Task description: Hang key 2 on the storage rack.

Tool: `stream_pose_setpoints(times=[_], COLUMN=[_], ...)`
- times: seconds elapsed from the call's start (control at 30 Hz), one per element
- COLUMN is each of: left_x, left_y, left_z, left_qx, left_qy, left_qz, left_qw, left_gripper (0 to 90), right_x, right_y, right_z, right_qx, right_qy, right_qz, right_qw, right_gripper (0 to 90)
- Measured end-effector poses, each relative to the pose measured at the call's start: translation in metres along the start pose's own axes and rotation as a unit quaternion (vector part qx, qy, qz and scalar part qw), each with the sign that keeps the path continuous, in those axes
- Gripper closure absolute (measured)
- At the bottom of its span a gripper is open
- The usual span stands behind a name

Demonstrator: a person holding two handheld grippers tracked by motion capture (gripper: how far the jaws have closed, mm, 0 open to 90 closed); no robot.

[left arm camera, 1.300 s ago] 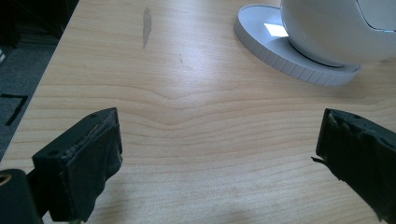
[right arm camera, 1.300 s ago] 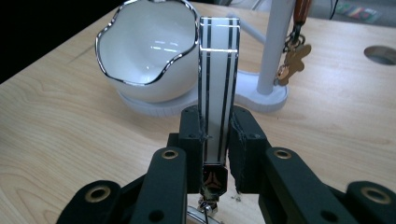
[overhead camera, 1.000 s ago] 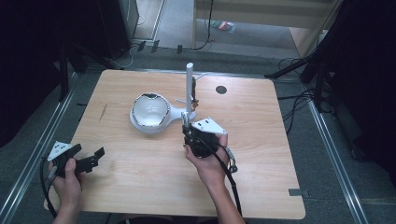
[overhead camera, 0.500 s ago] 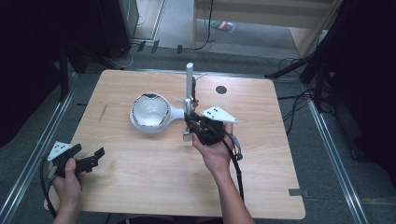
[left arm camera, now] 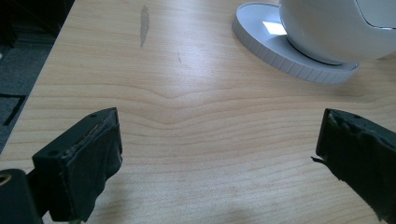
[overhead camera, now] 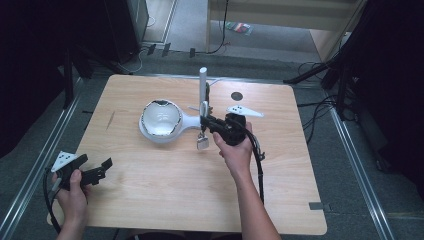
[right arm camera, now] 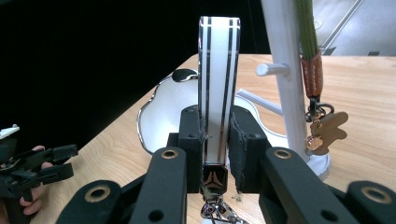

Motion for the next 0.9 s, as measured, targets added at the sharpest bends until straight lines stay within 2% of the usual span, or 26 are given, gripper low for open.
stream_pose_setpoints(times=[0.13,0.37,0.63,0.9], left_x=[0.000,0.000,0.000,0.000], left_y=[0.000,0.000,0.000,0.000], left_z=[0.000,0.000,0.000,0.000], left_qx=[0.001,0.002,0.002,0.002], left_qy=[-0.002,-0.003,-0.003,-0.003], left_qz=[0.001,0.001,0.001,0.001], left_qw=[1.0000,1.0000,1.0000,1.0000], left_gripper=[0.7,0.7,0.7,0.7], right_x=[-0.007,-0.014,-0.016,-0.018], right_y=[-0.001,0.004,0.004,0.004], right_z=[-0.006,-0.009,-0.014,-0.019], right_qx=[-0.007,-0.019,-0.029,-0.051], right_qy=[0.002,0.008,0.013,0.008], right_qz=[0.013,0.015,0.019,0.021], right_qw=[0.9999,0.9997,0.9993,0.9984], right_gripper=[77.3,77.3,77.2,76.7])
Point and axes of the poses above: each handheld gripper's, and its own axes: x roughly backward along the jaws, y roughly out of its top, z roughly to its left, the point moved 9 cm from there along -x, roughly forward along the jaws, and after that the axes turned 11 degrees about -y, right-handed, at the moved point
